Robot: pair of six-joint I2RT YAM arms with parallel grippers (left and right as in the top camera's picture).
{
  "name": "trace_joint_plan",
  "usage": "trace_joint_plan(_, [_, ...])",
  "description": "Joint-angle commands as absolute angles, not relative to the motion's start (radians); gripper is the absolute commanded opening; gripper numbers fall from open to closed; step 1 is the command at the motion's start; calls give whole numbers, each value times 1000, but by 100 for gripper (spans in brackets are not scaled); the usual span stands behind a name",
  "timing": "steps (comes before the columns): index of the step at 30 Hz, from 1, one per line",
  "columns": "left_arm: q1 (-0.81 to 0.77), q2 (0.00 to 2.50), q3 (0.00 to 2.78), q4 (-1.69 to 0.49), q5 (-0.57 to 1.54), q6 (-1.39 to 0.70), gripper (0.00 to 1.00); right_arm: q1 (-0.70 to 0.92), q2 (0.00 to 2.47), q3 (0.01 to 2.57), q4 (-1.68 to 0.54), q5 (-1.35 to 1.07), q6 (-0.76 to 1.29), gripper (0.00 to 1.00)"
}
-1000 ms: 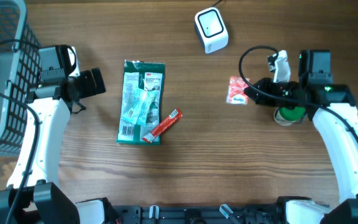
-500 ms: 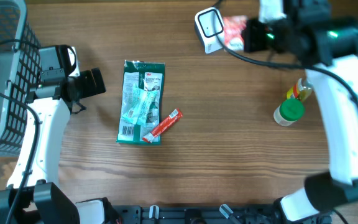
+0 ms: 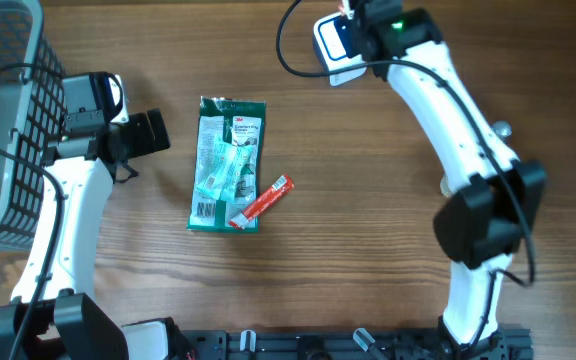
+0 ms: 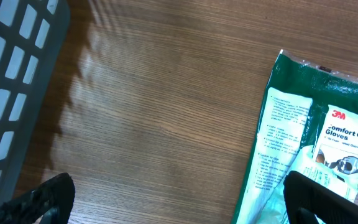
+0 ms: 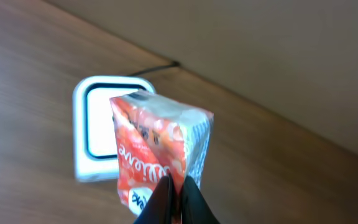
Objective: Scan the item barcode
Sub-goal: 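Carry the red-white carton up to the white scanner and hold it, then carry the carton back right and set it beside the jar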
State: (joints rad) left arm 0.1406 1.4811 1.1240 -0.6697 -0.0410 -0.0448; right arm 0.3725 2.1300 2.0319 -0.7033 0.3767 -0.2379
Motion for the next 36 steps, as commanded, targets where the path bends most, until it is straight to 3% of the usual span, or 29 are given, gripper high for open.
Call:
trace_joint_plan(1, [144, 1485, 1129, -667, -50, -30, 100, 374, 2215, 2046, -624, 472, -326, 4])
trace_joint_plan(12, [144, 1485, 1129, -667, -50, -30, 100, 374, 2329, 2037, -460, 471, -341, 4])
trace_joint_plan(23, [144, 1485, 1129, -667, -50, -30, 100, 374, 2349, 2035, -468, 472, -339, 4])
trace_joint_plan(28, [144, 1485, 1129, -667, -50, -30, 100, 374, 2269, 2036, -566, 487, -292, 4])
trace_joint_plan(36, [144, 1485, 1129, -667, -50, -30, 100, 345, 1953, 2036, -968, 292, -38, 4])
